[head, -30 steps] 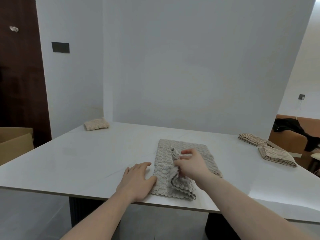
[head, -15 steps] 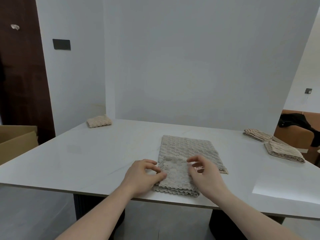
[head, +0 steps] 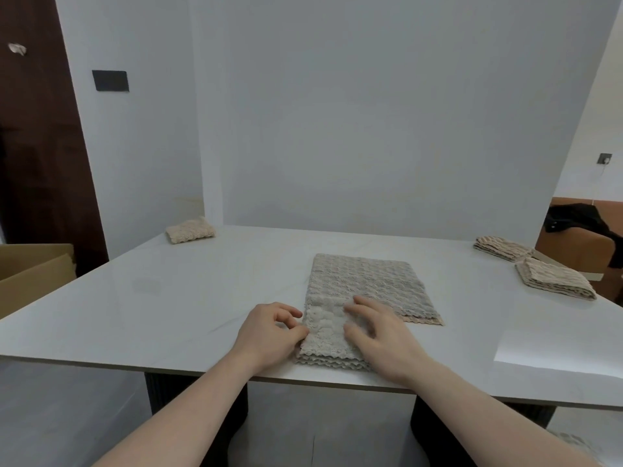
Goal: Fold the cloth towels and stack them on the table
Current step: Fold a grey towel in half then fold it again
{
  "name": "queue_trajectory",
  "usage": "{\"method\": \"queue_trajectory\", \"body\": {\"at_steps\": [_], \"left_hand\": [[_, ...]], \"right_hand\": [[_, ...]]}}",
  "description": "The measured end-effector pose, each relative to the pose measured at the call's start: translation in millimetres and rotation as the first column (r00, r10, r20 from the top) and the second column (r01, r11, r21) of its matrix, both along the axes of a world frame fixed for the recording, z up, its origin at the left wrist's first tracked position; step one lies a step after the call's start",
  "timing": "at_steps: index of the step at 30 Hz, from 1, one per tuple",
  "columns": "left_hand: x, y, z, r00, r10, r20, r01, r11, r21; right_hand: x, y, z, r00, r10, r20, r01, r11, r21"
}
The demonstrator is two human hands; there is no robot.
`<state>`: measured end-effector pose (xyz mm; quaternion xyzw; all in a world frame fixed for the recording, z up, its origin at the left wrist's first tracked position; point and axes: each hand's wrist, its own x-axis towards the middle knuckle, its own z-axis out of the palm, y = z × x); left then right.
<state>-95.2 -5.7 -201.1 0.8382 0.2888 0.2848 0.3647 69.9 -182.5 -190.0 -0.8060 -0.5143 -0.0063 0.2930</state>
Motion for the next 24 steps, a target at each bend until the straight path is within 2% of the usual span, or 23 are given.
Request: {"method": "queue_trajectory", "body": {"at_steps": [3,6,8,11,14,17,24], "left_hand": [[-0.3,0.0,-1.9,1.000,0.015,-0.008,-0.014,0.999,0.032],[-1.1,-3.1,-0.5,0.999,0.028,0.025,-0.030,0.997,0.069],[-4.6,-7.3,0.6,0.998,-0.064,0.021,0.060,0.990,0.124],[-6.1,-11.8,0.1,0.963,-0.216,-0.160,0.252,0.931,0.263],[-1.6,-11.9,-2.6,0.912,-0.206,-0.354,0.317,0.902,0.294],[1.8,-12.7,-1.6,0.899,-0.167,-0.405,0.287,0.923,0.255],[1.0,-11.8,-4.2,0.931,-0.094,-0.352,0.181,0.958,0.223]], "right_hand": [[-2.5,2.9,-11.6,0.999,0.016,0.032,-0.011,0.986,-0.166],[-3.4,3.4,-13.1,0.999,0.002,0.032,0.006,0.973,-0.230],[-4.7,4.1,-12.1,0.998,0.001,0.059,0.015,0.964,-0.267],[-6.2,5.5,-12.1,0.997,0.007,0.082,0.018,0.955,-0.297],[-5.6,5.5,-12.0,0.997,0.002,0.075,0.020,0.954,-0.298],[-6.5,5.3,-12.4,0.998,-0.012,0.068,0.031,0.957,-0.288],[-12.0,3.9,-9.5,0.992,-0.114,0.053,0.123,0.964,-0.237]]}}
